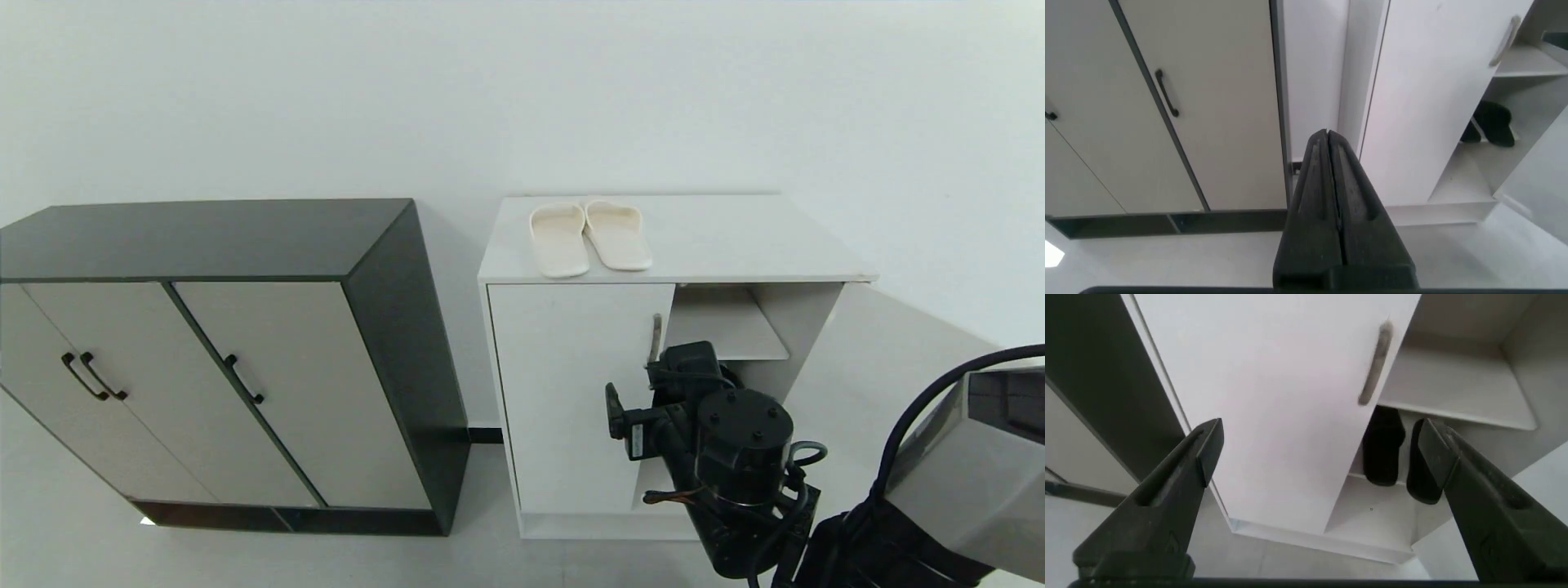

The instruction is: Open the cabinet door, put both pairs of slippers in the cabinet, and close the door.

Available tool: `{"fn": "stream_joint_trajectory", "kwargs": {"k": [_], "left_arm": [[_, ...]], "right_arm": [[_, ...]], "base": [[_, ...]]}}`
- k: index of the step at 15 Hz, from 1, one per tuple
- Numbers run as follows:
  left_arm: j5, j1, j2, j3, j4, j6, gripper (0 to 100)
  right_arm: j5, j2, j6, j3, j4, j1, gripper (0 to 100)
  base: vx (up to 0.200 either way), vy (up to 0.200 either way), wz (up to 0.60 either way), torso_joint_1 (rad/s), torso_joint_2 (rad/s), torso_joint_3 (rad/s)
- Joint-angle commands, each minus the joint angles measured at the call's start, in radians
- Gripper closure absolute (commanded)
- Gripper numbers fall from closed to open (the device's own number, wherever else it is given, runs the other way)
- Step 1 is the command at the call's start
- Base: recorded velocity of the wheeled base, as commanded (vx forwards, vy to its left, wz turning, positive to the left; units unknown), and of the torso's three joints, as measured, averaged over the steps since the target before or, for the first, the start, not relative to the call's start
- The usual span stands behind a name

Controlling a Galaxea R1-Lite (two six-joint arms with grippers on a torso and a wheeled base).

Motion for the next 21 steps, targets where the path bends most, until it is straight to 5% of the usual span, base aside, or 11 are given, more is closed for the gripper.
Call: {"fn": "stream_joint_trajectory", "kwargs": {"k": [1, 5, 8, 13, 21], "left_arm": [[0.0, 0.001, 0.001, 0.0, 0.0, 0.0, 100], [0.0, 0.001, 0.001, 0.0, -0.001, -0.002, 100], [0.0, 0.001, 0.001, 0.0, 0.0, 0.0, 100], [0.0, 0.001, 0.001, 0.0, -0.001, 0.001, 100], [0.0, 0.001, 0.001, 0.0, 0.0, 0.004, 100]], "right_arm": [[0.0, 0.005, 0.001, -0.002, -0.001, 0.0, 0], [0.014, 0.028, -0.005, -0.004, -0.008, 0.003, 0], [0.126, 0.011, -0.077, -0.013, -0.016, 0.024, 0], [0.129, -0.058, 0.173, -0.423, 0.687, 0.027, 0], [0.123, -0.04, 0.182, -0.407, 0.607, -0.005, 0]], "base": [[0.0, 0.0, 0.0, 0.251, -0.58, -0.33], [0.0, 0.0, 0.0, 0.262, -0.59, -0.332], [0.0, 0.0, 0.0, 0.222, -0.49, -0.269], [0.0, 0.0, 0.0, 0.16, -0.34, -0.185], [0.05, 0.0, 0.0, 0.001, 0.0, 0.002]]}}
